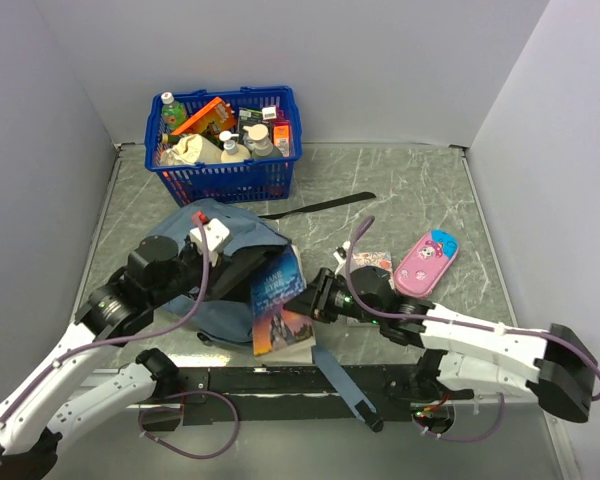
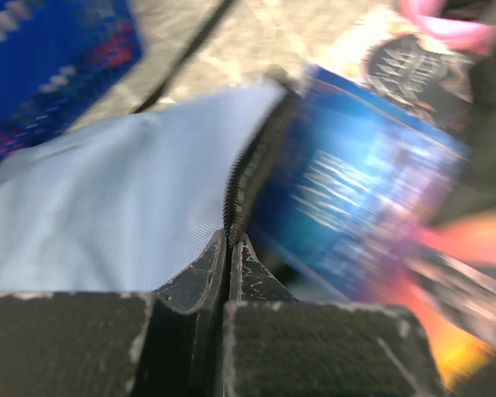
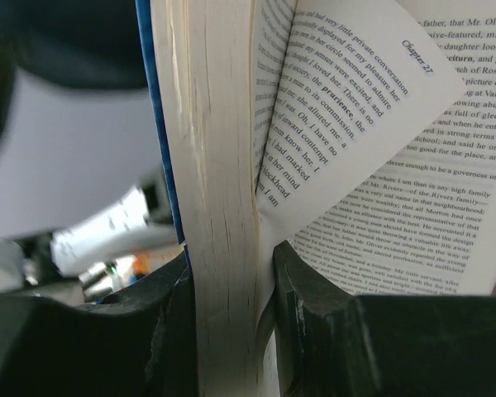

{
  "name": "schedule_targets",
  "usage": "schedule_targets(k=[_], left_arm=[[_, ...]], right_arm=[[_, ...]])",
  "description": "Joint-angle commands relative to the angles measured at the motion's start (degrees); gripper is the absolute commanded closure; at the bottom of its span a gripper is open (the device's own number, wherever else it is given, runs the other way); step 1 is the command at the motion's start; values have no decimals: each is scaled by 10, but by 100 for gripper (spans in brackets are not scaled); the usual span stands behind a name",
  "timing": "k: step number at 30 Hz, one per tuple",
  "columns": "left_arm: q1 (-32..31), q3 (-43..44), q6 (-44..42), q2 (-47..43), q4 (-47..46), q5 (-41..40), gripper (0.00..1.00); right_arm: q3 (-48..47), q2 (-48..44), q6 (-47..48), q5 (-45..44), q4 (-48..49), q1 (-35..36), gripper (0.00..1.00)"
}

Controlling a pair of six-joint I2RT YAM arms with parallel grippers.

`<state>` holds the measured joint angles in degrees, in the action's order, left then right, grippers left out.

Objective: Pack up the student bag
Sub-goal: Place the book in the student bag.

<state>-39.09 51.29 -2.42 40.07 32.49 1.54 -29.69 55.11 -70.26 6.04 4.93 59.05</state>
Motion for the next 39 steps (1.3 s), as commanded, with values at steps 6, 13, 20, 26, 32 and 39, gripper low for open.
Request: schedule_targets(k=[6, 13, 20, 26, 32, 39], left_arm=[[-3, 35, -18, -35, 30, 166, 99], [-3, 41, -19, -22, 35, 191, 99], [-3, 50, -27, -26, 39, 206, 99], [-2, 62, -24, -32, 38, 221, 99], [-3, 110, -25, -31, 60, 266, 99], [-3, 96, -38, -34, 63, 270, 99]], right_arm=[[-66, 150, -40, -47, 417, -33, 100], [-73, 253, -40, -191, 575, -17, 100], [-169, 386, -69, -171, 575, 17, 100], [-195, 446, -95, -86, 578, 15, 100], [-348, 518, 15, 137, 324, -14, 79], [-315, 498, 103, 114, 186, -9, 0]])
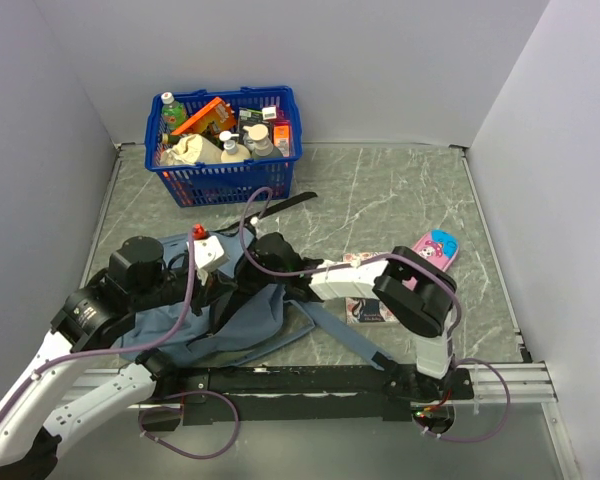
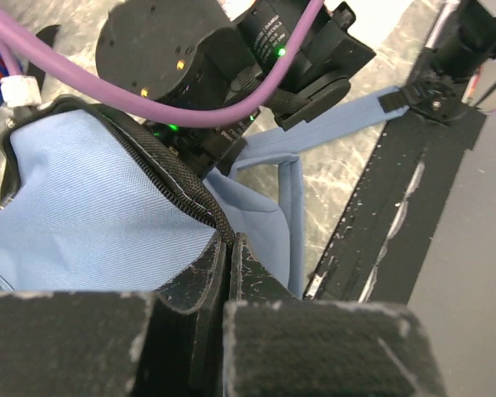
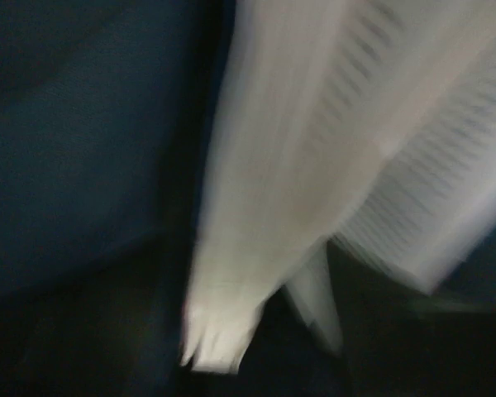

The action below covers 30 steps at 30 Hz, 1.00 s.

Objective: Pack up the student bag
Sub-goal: Place the book in the student bag.

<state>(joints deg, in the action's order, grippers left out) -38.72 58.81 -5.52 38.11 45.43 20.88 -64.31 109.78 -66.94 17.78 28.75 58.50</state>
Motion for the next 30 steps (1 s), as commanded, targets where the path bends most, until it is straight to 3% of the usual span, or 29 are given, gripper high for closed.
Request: schedule_targets(k=[1, 7, 9, 12, 13, 14, 15, 20, 23, 26, 30], left_arm=[[-7, 18, -8, -19, -68, 74, 99], [-7, -1, -26, -25, -67, 57, 99], [-6, -7, -26, -24, -68, 55, 99], [-6, -13, -27, -27, -74, 53, 99], [-7, -15, -28, -30, -75, 47, 99], [-7, -18, -34, -32, -75, 42, 99], [-7, -20, -38, -34, -73, 37, 99], [-7, -26, -42, -43, -75, 29, 99], [-6, -21, -33, -36, -83, 40, 99], [-6, -12, -29, -29, -84, 46, 99], [-7, -12, -34, -32, -81, 43, 99]], right_arm=[[49, -83, 74, -22, -66, -9, 0], [146, -203, 114, -122, -107, -24, 0], [157, -228, 138, -146, -128, -23, 5], [147, -229, 152, -157, -160, -24, 29], [143, -229, 153, -158, -178, -25, 57], [139, -229, 157, -160, -188, -25, 71], [137, -223, 156, -162, -196, -25, 79], [134, -183, 141, -152, -174, -17, 82], [110, -128, 124, -161, -150, 1, 97], [62, -69, 115, -176, -136, 30, 100], [55, -58, 118, -196, -35, 43, 100]])
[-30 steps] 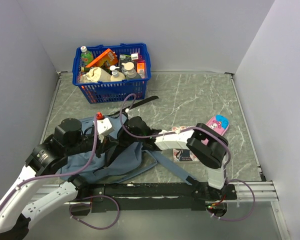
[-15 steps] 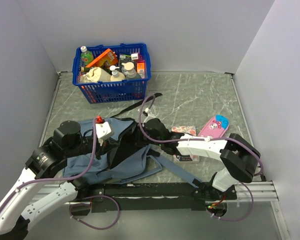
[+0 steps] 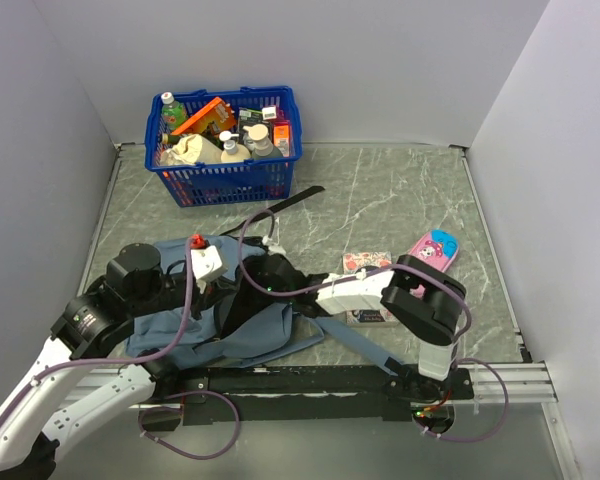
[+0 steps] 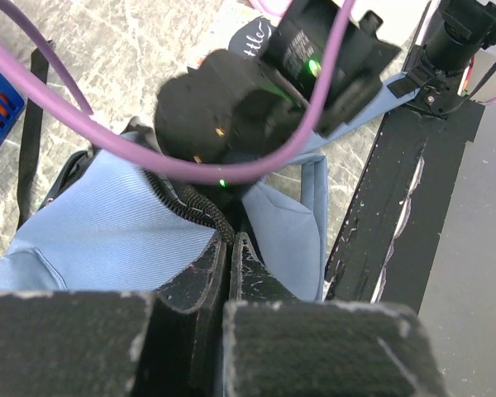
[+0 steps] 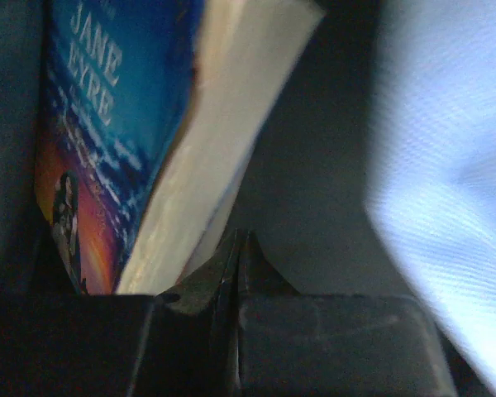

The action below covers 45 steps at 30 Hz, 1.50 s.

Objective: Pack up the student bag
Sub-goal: Place the book in the student bag, then pick up the book from the center of the board.

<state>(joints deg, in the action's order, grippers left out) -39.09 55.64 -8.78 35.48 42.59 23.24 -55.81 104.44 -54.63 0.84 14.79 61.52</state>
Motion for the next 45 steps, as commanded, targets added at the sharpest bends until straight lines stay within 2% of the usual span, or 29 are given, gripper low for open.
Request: schedule_targets(k=[1, 3, 5, 6, 7, 8, 9, 10, 13, 16, 17, 20, 21, 24, 28, 32, 36, 45], left_arm=[[-3, 17, -2, -9, -52, 21, 99], [-2, 11, -1, -13, -50, 17, 99], [-2, 2, -2, -17, -47, 12, 99], [-3, -1, -1, -23, -48, 10, 99], [-3, -5, -1, -25, -48, 8, 99], [-2, -14, -3, -29, -50, 6, 99], [-2, -18, -3, -32, -49, 5, 99], [-3, -21, -4, -34, -50, 5, 99], [-3, -36, -6, -42, -56, 6, 99], [-3, -31, -6, -43, -52, 6, 99], [-3, -28, -6, -44, -52, 5, 99], [-2, -19, -6, -47, -50, 5, 99], [-3, -17, -5, -48, -50, 6, 99], [-2, -12, -1, -50, -52, 6, 99], [-3, -12, -1, -49, -55, 7, 99], [-2, -10, -2, -48, -56, 7, 99], [-2, -1, -4, -45, -57, 7, 99], [-2, 18, -7, -38, -51, 15, 99]], right_arm=[[-41, -5, 3, -25, 102, 12, 100], [-50, -26, 13, -29, 63, 10, 99], [-17, -61, 32, -34, 51, 5, 91], [1, -109, 37, -37, 44, 4, 84], [36, -135, 50, -41, 24, -1, 57], [51, -161, 56, -39, 5, -8, 47], [63, -212, 55, -40, -18, -13, 26], [90, -238, 47, -43, -38, -20, 0], [148, -345, 26, -51, -84, -60, 0], [177, -447, 34, -85, -178, -99, 0], [183, -470, 33, -104, -253, -112, 0], [204, -556, 34, -110, -351, -194, 0], [201, -581, 33, -153, -441, -212, 0], [181, -599, -6, -224, -579, -220, 0], [198, -610, -75, -261, -653, -221, 3], [207, -610, -111, -312, -692, -231, 5], [233, -593, -94, -295, -676, -258, 6], [352, -579, -63, -216, -485, -315, 9]])
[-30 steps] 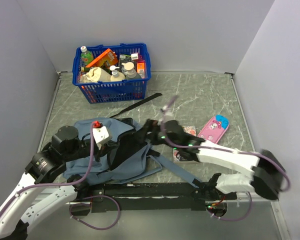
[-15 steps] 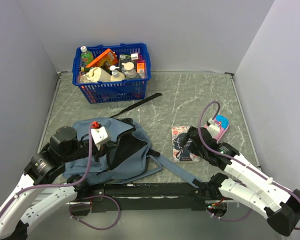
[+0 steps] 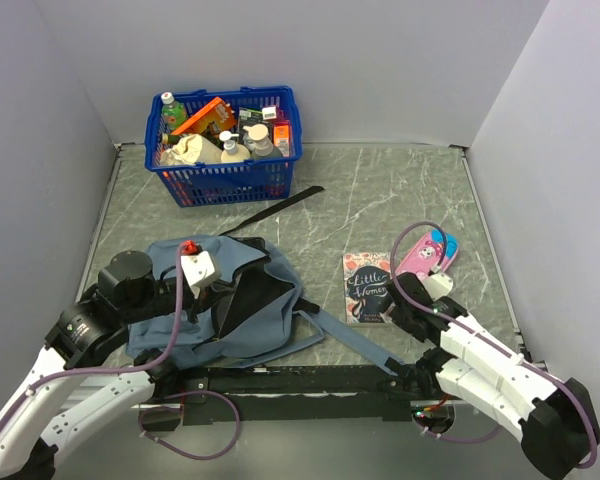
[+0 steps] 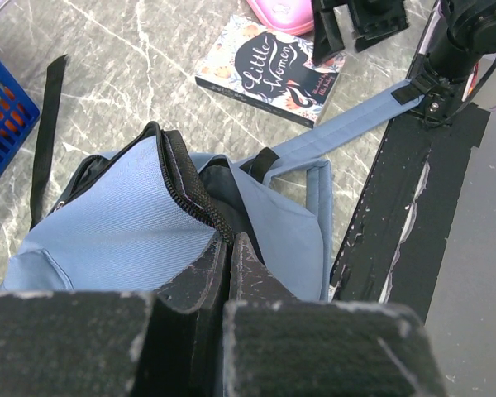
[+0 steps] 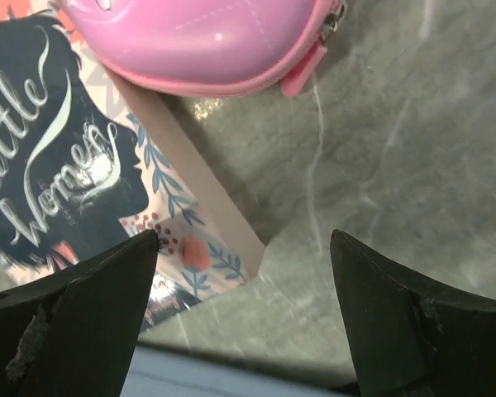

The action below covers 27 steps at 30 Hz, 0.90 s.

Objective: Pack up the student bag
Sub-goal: Pick up the book from the center of the board.

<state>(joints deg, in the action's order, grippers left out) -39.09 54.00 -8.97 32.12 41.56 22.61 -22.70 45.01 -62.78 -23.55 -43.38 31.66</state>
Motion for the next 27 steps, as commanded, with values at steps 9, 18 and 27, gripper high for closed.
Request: schedule_targets(k=[9, 18, 27], left_arm=[[-1, 20, -10, -10, -40, 16, 99], [-1, 20, -14, -9, -38, 14, 99], [-1, 22, -14, -9, -36, 11, 99]], right_arm=[[-4, 168, 40, 119, 216, -18, 21], [34, 198, -9, 146, 263, -14, 100], [13, 10, -11, 170, 256, -11, 100]])
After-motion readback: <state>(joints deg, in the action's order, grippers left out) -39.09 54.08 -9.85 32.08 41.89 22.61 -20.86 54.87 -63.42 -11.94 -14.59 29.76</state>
